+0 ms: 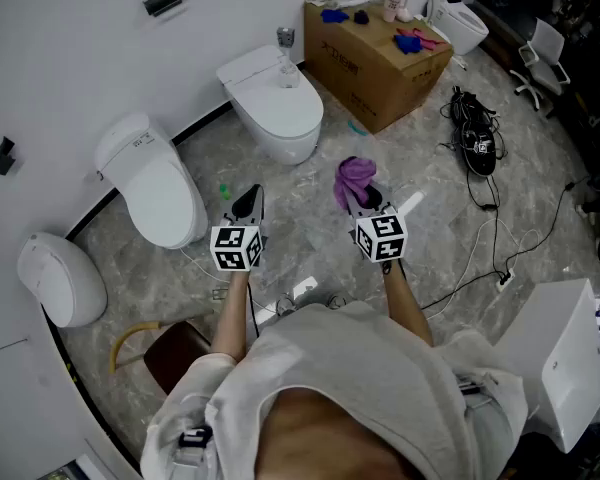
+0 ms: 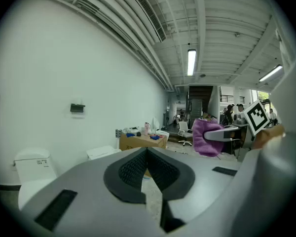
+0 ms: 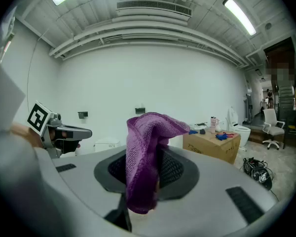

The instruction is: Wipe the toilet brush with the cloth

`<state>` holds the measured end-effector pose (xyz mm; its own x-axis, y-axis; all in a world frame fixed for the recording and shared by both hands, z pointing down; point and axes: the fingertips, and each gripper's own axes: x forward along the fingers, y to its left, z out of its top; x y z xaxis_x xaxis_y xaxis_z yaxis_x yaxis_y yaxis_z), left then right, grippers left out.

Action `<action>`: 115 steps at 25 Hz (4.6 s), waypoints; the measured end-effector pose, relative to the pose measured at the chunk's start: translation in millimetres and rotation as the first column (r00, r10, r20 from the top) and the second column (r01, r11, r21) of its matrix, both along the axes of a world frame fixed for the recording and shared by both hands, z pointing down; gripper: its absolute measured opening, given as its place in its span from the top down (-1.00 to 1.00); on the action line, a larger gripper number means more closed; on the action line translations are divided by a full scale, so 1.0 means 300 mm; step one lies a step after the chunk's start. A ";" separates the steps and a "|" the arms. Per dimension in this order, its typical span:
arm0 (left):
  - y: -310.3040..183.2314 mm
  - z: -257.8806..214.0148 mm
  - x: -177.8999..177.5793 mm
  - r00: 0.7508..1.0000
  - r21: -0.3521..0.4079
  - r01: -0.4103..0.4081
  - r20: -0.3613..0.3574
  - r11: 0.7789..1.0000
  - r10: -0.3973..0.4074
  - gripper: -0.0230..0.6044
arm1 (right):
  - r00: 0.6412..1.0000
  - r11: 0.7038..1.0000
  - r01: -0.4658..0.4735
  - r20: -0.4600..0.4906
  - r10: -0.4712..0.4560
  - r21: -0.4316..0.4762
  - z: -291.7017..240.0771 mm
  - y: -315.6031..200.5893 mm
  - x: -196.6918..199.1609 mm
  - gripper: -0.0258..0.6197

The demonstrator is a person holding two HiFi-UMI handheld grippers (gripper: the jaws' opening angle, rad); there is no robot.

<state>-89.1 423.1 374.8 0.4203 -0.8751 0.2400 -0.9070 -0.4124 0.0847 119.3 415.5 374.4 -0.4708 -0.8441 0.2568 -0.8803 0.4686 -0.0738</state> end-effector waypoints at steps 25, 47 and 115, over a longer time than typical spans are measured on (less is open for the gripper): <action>-0.016 0.034 0.220 0.997 -0.018 0.080 0.017 0.997 -0.079 0.86 | 0.996 0.996 0.092 0.018 -0.092 -0.018 0.054 -0.028 0.224 0.54; -0.494 0.068 0.223 1.000 -0.020 -0.004 0.001 1.000 0.004 0.86 | 0.999 0.999 0.043 -0.006 -0.043 -0.029 0.074 -0.443 0.194 0.54; -2.301 0.168 -0.031 0.991 -0.062 -0.042 0.127 0.997 0.050 0.86 | 0.972 0.954 0.225 -0.016 -0.232 -0.197 0.370 -2.019 -0.226 0.54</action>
<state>-98.3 -267.3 425.1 0.4219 -0.8384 0.3451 -0.8922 -0.4516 -0.0062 51.4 -190.3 485.4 -0.6320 -0.6477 0.4256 -0.7553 0.6378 -0.1508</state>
